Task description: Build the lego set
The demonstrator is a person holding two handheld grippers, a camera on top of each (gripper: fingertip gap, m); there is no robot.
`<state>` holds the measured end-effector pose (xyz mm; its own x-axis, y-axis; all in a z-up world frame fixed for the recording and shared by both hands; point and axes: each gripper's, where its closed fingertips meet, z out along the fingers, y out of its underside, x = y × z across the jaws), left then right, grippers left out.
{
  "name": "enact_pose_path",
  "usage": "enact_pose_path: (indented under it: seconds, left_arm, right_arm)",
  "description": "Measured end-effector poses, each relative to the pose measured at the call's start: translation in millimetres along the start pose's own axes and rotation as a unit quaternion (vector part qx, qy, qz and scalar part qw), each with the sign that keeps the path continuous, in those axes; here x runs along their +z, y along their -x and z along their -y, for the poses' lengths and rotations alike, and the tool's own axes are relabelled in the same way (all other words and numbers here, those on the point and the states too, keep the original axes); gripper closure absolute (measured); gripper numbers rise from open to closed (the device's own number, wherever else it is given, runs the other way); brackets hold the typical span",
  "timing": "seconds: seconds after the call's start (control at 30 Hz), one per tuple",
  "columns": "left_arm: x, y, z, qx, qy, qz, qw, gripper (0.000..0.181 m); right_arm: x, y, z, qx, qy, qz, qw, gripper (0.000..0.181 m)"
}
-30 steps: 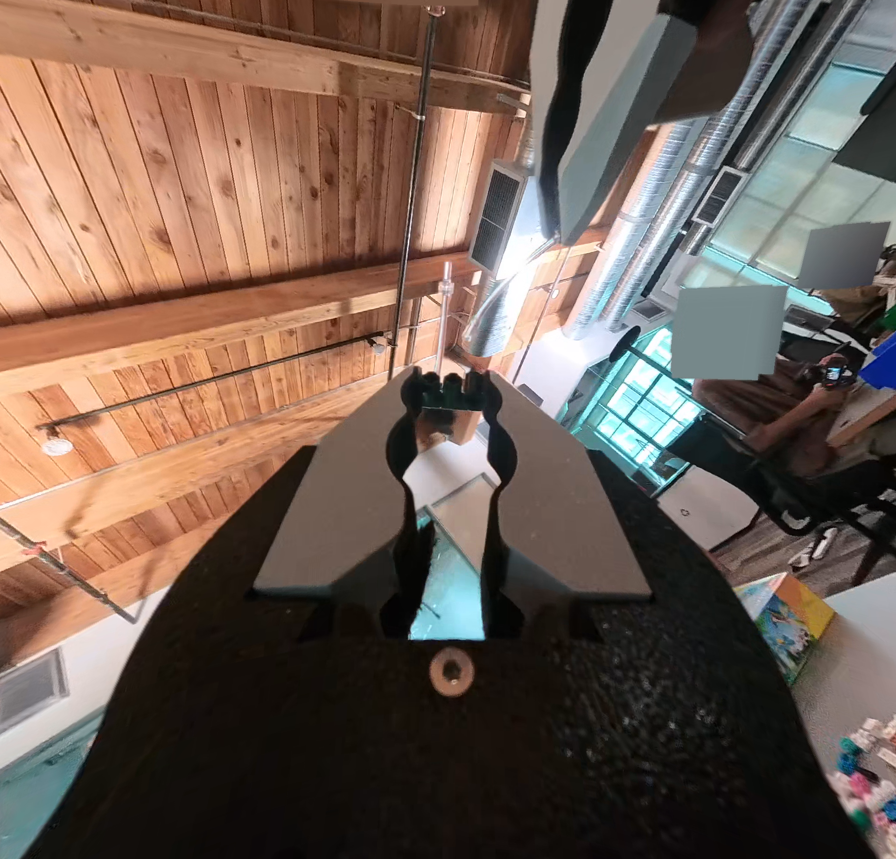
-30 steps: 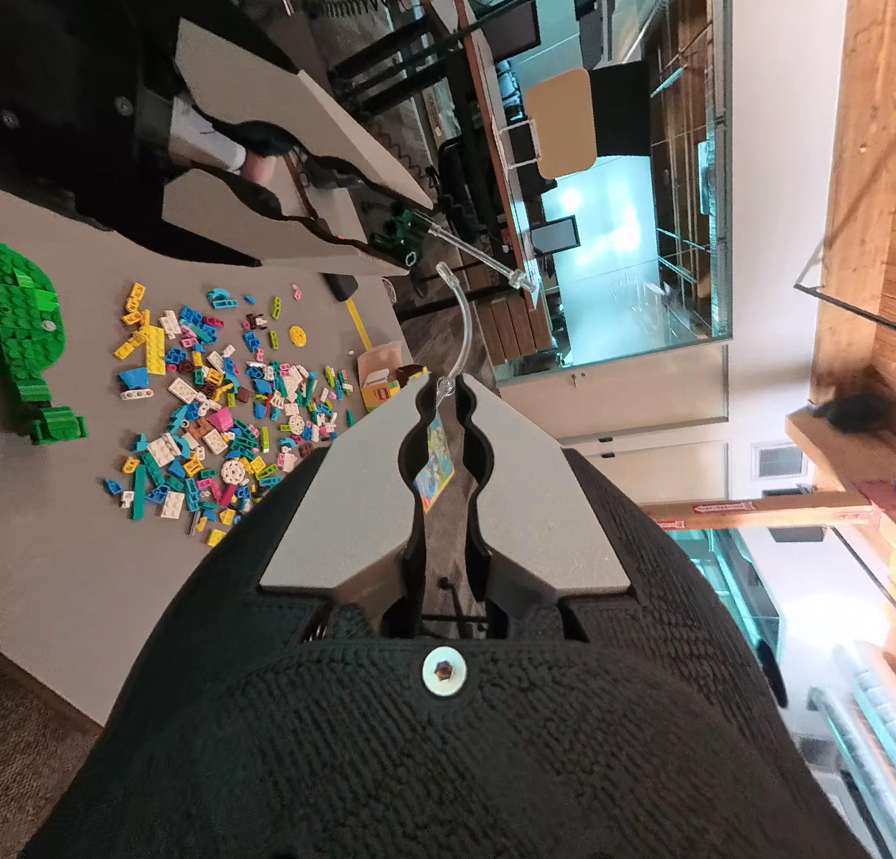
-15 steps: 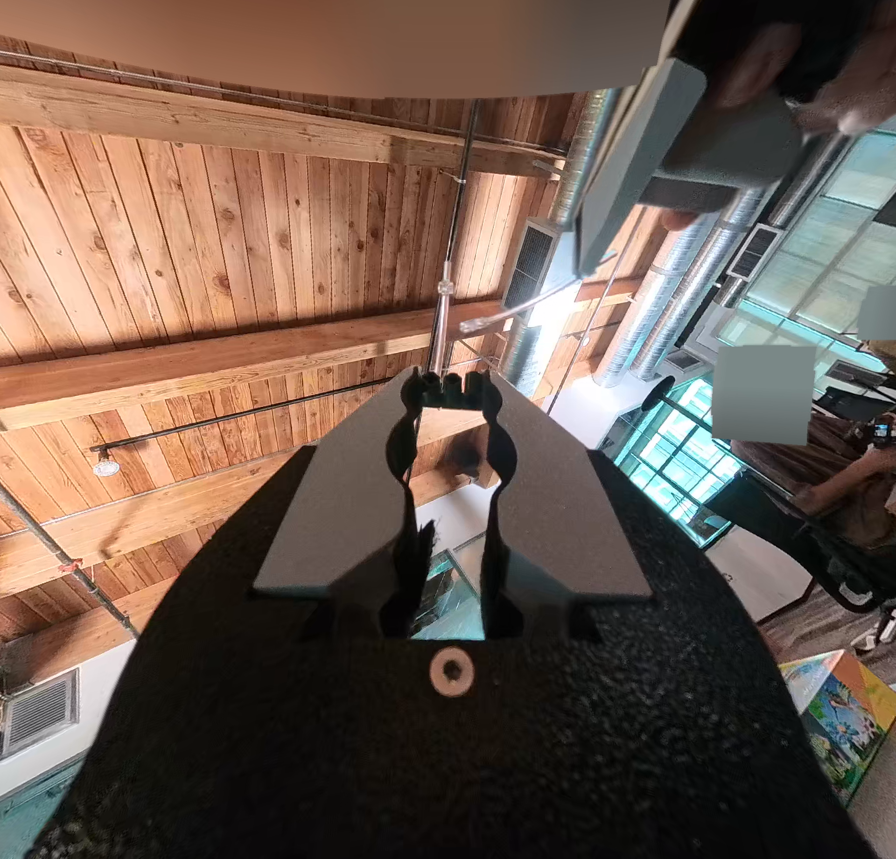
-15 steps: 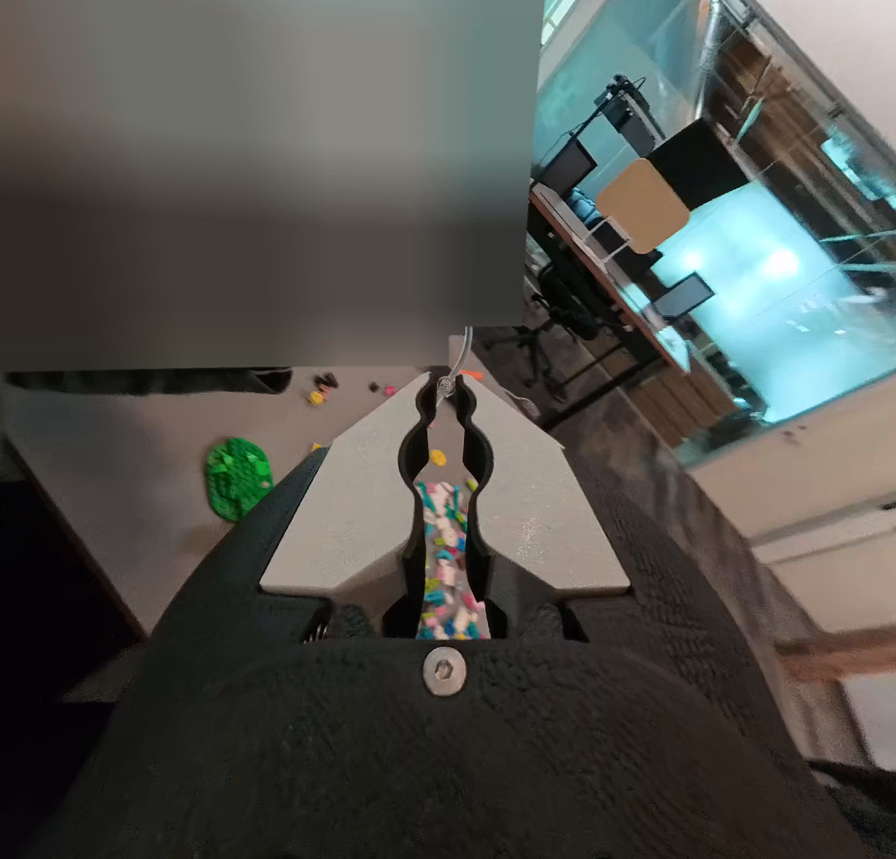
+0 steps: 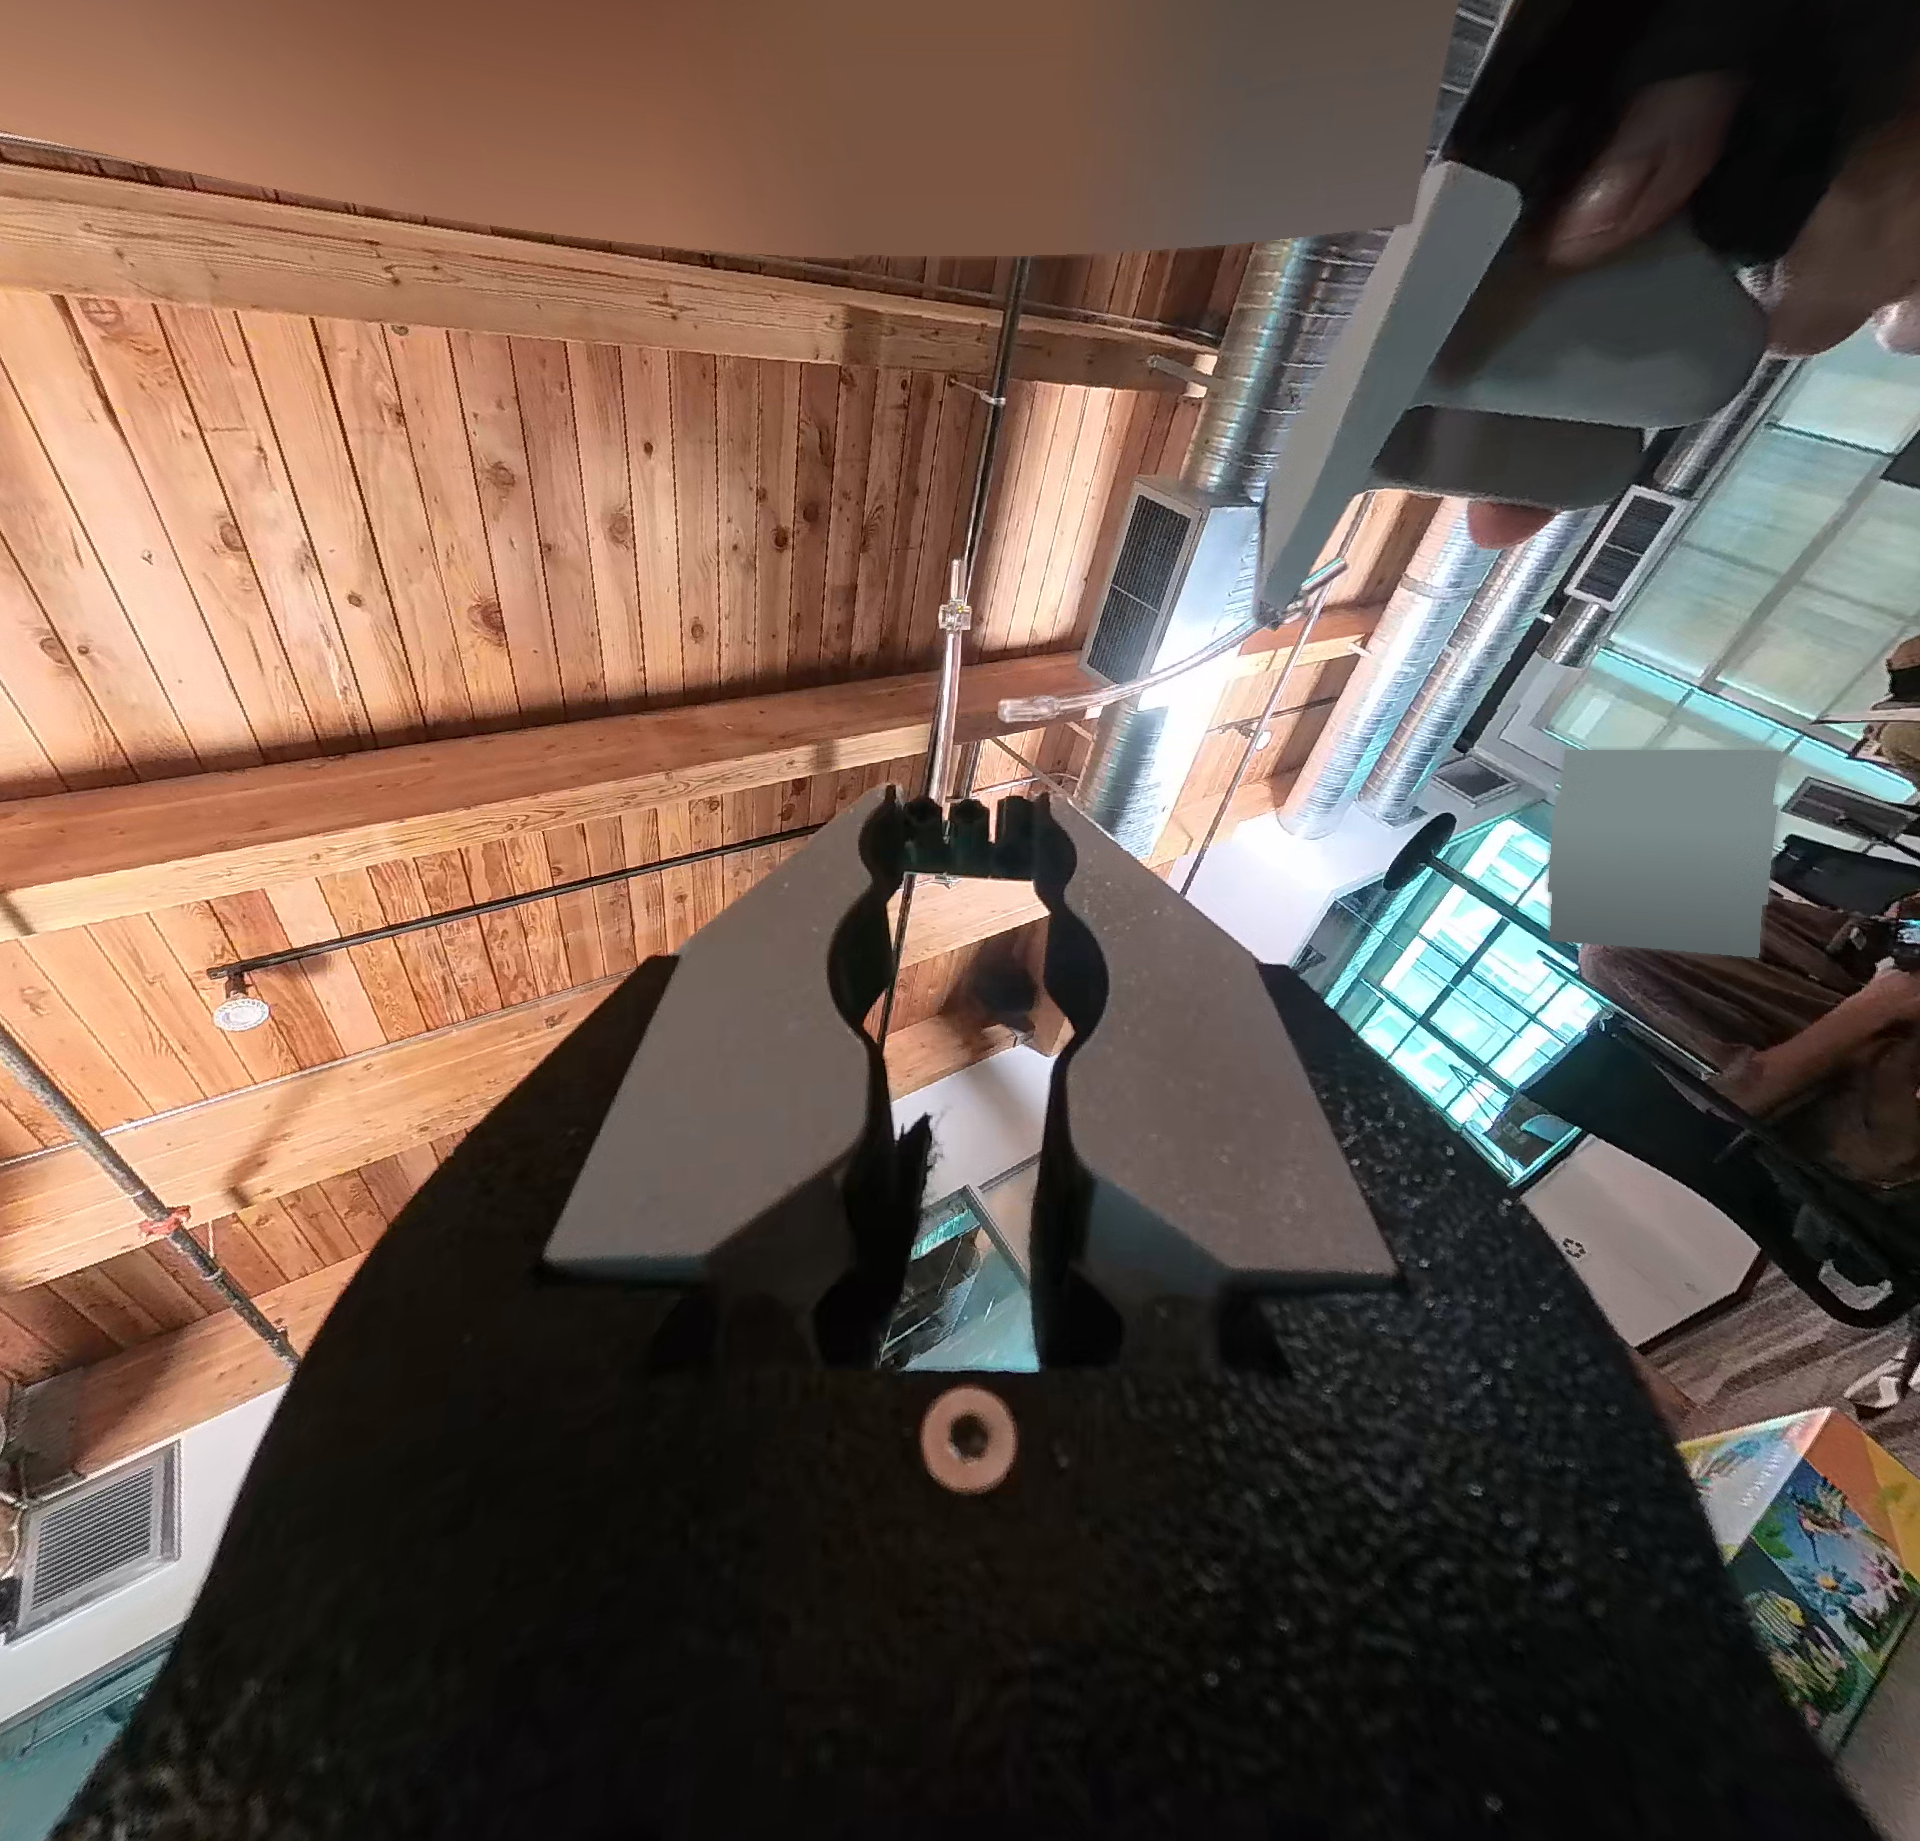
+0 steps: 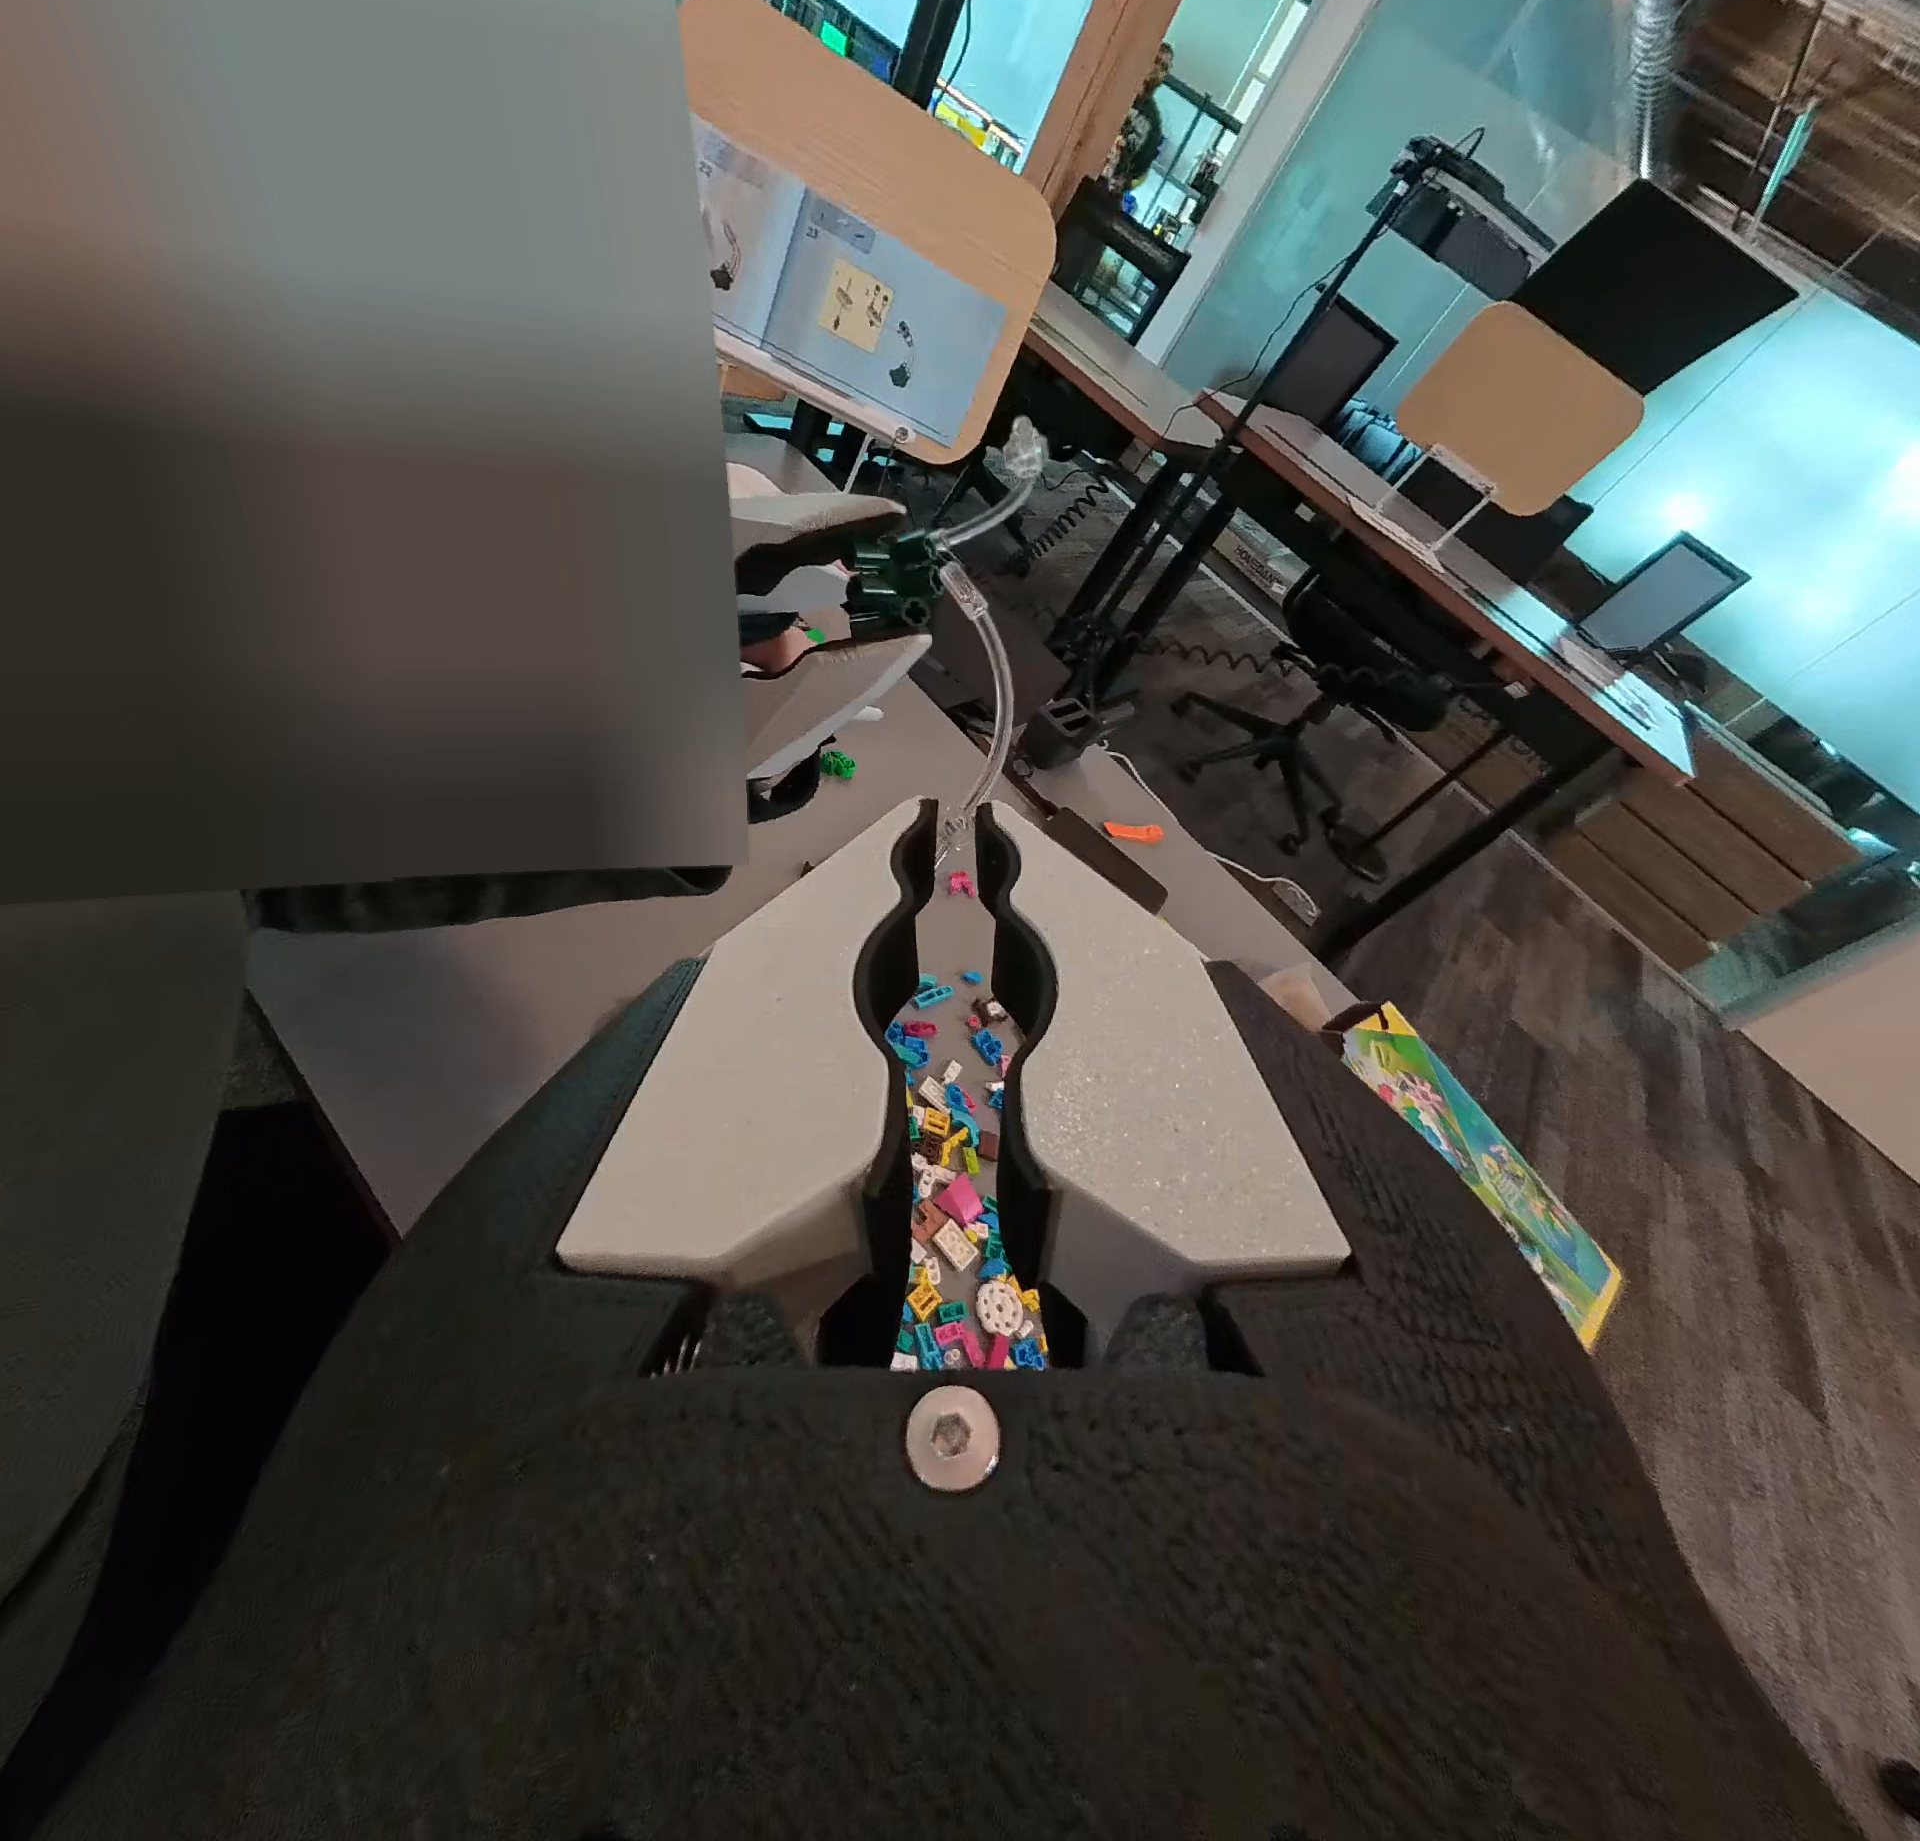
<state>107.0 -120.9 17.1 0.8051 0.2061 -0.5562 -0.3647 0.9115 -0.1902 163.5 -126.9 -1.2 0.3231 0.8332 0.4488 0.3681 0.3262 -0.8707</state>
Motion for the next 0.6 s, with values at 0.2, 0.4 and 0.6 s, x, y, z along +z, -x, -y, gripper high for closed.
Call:
enact_pose_path:
  seconds: [0.2, 0.4, 0.6]
  left_arm:
    - [0, 2, 3, 0.005, -0.005, 0.004, 1.000, 0.160]
    - [-1, 3, 6, 0.004, -0.009, 0.006, 1.000, 0.160]
    - [-1, 2, 6, 0.006, -0.011, 0.007, 1.000, 0.160]
  right_arm:
    - [1, 10, 8, 0.025, -0.022, 0.037, 0.999, 0.175]
    - [-1, 12, 11, 0.065, -0.055, 0.066, 0.994, 0.175]
    - [-1, 4, 6, 0.029, -0.034, 0.029, 0.999, 0.175]
